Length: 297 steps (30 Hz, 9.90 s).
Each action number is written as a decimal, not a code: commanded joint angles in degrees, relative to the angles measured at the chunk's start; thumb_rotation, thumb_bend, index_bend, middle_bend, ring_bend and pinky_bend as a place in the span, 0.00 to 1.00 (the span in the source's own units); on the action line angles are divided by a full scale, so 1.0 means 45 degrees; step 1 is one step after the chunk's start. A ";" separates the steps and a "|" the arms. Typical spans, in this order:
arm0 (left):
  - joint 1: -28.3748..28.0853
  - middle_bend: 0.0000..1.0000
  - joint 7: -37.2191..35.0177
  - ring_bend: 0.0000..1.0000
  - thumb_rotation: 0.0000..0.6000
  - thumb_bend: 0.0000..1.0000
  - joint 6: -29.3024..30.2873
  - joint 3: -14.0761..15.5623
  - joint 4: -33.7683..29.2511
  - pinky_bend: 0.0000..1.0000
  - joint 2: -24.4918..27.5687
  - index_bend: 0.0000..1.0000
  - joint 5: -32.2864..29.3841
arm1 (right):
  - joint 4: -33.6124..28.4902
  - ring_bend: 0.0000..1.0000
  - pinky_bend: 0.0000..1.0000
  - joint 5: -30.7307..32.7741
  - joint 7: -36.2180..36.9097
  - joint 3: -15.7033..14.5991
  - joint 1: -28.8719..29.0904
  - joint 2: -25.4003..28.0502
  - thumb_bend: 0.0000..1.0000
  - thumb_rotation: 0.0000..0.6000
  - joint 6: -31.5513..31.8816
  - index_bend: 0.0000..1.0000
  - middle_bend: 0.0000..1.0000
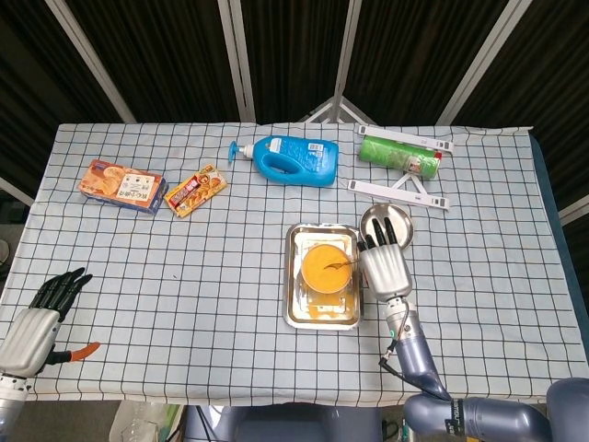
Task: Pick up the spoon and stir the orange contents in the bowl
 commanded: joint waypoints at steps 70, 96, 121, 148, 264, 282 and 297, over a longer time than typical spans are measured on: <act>-0.0053 0.00 -0.0108 0.00 1.00 0.00 -0.0117 -0.0014 -0.0126 0.00 0.0078 0.00 -0.0086 | 0.0960 0.26 0.00 -0.0176 0.0673 0.0241 0.0077 -0.0593 0.64 1.00 -0.0187 0.78 0.63; -0.0066 0.00 -0.0346 0.00 1.00 0.00 -0.0070 0.0061 -0.0100 0.00 0.0152 0.00 0.0117 | -0.1674 0.31 0.00 -0.0934 -0.0892 0.0296 0.0416 0.0716 0.73 1.00 0.0085 0.84 0.71; -0.0093 0.00 -0.0422 0.00 1.00 0.00 -0.0136 0.0095 -0.0119 0.00 0.0182 0.00 0.0112 | -0.0854 0.34 0.00 -0.0557 -0.2060 -0.0251 0.0528 0.0304 0.75 1.00 0.0000 0.88 0.75; -0.0063 0.00 -0.0157 0.00 1.00 0.00 -0.0062 0.0061 -0.0110 0.00 0.0071 0.00 0.0090 | -0.3048 0.38 0.00 -0.0898 -0.1810 -0.0594 0.0022 0.0745 0.78 1.00 0.0779 0.93 0.79; -0.0105 0.00 -0.0192 0.00 1.00 0.00 -0.0126 0.0040 -0.0166 0.00 0.0082 0.00 0.0031 | -0.3358 0.39 0.00 -0.1066 -0.1592 -0.0394 -0.0688 0.0513 0.78 1.00 0.1514 0.93 0.79; -0.0112 0.00 -0.0136 0.00 1.00 0.00 -0.0171 0.0022 -0.0209 0.00 0.0075 0.00 -0.0045 | -0.3137 0.39 0.00 -0.0821 -0.1175 -0.0604 -0.0934 0.0440 0.78 1.00 0.1291 0.93 0.79; -0.0124 0.00 -0.0218 0.00 1.00 0.00 -0.0172 0.0033 -0.0200 0.00 0.0103 0.00 -0.0007 | -0.1891 0.39 0.00 -0.1375 -0.0159 -0.0281 -0.0823 -0.0386 0.78 1.00 0.1249 0.93 0.79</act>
